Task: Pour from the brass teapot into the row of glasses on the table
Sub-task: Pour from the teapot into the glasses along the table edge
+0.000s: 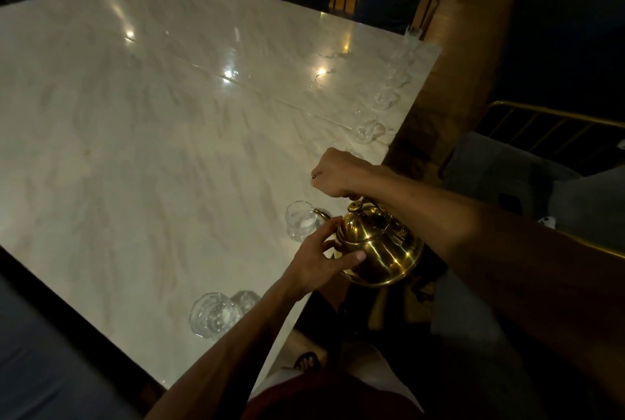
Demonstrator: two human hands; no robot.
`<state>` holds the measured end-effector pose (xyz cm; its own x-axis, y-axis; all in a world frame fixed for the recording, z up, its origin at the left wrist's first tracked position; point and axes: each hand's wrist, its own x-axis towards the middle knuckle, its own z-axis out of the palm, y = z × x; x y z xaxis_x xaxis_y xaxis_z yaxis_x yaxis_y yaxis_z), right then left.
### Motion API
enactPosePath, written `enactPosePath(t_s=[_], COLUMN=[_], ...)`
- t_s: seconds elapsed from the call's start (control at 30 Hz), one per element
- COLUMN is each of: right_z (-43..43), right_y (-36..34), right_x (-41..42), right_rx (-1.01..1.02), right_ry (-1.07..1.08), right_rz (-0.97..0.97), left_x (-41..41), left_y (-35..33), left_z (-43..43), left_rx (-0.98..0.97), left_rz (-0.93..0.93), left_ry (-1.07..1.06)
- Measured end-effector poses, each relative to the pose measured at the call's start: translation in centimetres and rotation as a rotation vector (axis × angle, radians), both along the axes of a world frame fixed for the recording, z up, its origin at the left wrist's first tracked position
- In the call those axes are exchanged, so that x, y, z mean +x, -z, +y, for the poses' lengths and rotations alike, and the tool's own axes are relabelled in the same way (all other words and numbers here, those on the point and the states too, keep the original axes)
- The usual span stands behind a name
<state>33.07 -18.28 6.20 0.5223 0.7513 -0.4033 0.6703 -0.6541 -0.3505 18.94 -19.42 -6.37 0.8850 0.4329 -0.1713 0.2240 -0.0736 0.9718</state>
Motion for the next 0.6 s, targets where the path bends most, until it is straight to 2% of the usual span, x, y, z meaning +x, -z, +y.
enactPosePath(t_s=[0.2, 0.6], right_z=[-0.9, -5.0], right_y=[-0.6, -1.7], right_x=[0.4, 2.2], right_rx=[0.076, 0.297], right_ry=[0.009, 0.102], right_rz=[0.057, 0.191], left_x=[-0.1, 0.9], left_y=[-0.1, -0.5], left_z=[0.0, -0.2], left_rx=[0.100, 0.247], left_rz=[0.002, -0.023], left_ry=[-0.026, 0.078])
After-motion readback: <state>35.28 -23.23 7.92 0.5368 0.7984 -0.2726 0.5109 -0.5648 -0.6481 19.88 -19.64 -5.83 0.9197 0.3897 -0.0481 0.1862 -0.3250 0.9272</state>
